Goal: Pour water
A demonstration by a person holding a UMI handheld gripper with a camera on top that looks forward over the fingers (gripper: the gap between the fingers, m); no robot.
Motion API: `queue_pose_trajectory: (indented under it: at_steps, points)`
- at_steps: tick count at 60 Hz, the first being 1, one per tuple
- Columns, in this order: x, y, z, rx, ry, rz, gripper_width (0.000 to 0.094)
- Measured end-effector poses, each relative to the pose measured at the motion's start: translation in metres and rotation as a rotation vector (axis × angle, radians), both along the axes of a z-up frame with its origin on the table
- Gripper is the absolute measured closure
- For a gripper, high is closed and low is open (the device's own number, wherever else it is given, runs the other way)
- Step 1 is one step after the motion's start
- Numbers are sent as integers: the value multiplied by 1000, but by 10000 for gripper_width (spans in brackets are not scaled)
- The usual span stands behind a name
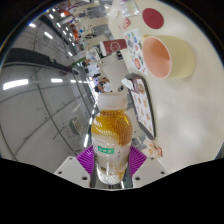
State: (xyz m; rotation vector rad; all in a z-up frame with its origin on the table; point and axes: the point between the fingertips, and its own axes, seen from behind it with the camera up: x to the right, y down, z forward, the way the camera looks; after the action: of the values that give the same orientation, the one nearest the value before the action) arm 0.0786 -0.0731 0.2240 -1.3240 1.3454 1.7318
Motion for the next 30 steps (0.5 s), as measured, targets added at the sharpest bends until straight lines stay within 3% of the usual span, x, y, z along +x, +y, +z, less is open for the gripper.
queue_pose_trajectory:
  at_steps: [5, 17, 30]
  points:
    - [27, 1, -15, -27, 139, -33, 533]
    - [36, 7, -44, -69, 208, -15, 529]
    - [29, -11, -40, -77, 8, 55, 533]
